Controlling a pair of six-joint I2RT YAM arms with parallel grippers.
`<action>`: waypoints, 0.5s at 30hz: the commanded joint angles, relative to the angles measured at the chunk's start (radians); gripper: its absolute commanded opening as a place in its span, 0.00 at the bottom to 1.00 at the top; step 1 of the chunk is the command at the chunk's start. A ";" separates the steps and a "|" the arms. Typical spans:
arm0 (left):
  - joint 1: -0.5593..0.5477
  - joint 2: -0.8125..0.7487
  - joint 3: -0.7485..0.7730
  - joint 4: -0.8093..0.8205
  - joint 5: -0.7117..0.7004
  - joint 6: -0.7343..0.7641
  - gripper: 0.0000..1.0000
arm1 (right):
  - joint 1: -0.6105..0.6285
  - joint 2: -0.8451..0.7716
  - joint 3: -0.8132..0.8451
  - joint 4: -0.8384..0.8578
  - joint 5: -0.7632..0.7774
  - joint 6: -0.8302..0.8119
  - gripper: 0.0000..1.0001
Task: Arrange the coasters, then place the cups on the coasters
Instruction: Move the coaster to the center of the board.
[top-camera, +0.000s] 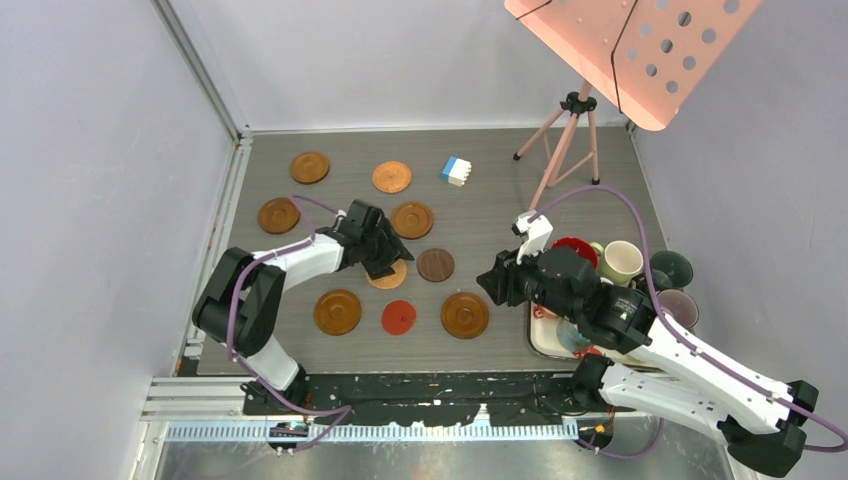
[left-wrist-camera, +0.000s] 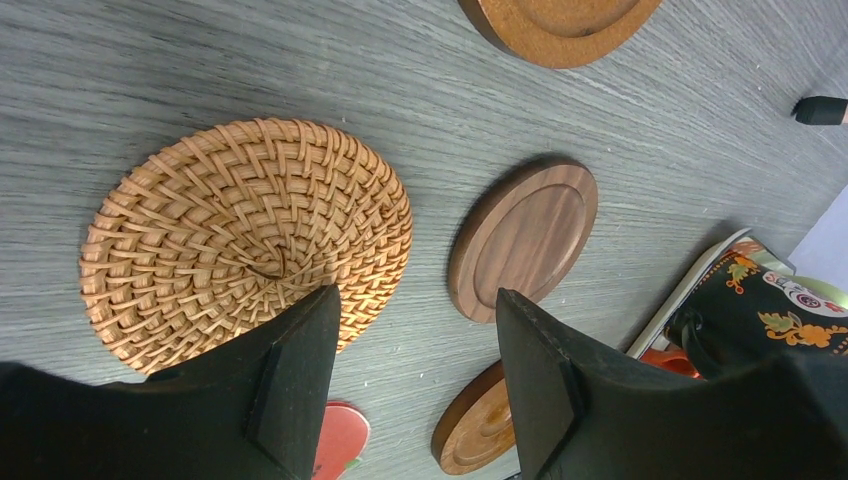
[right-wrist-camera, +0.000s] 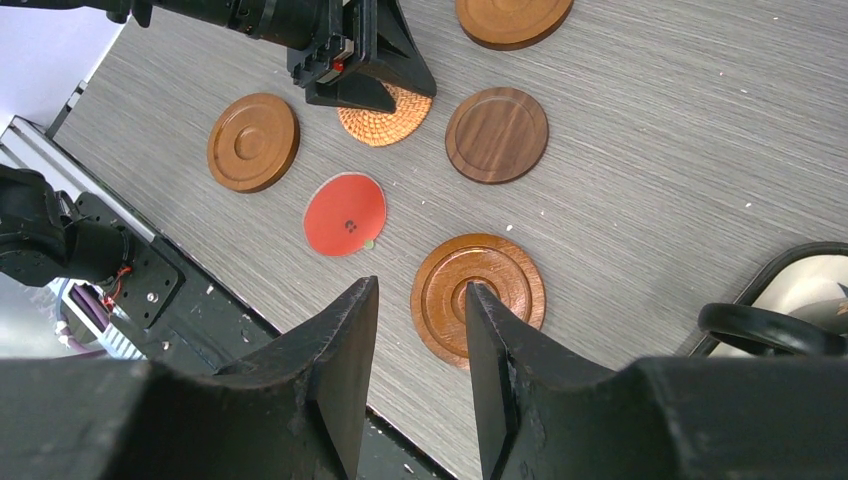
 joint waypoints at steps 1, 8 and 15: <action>-0.003 0.012 0.029 0.024 -0.016 -0.001 0.61 | 0.004 0.001 -0.002 0.043 0.008 0.008 0.45; -0.003 -0.020 0.073 -0.014 -0.035 0.046 0.61 | 0.004 0.011 0.002 0.048 0.001 0.006 0.45; 0.006 -0.115 0.165 -0.156 -0.132 0.150 0.62 | 0.004 0.019 0.005 0.048 -0.002 0.004 0.45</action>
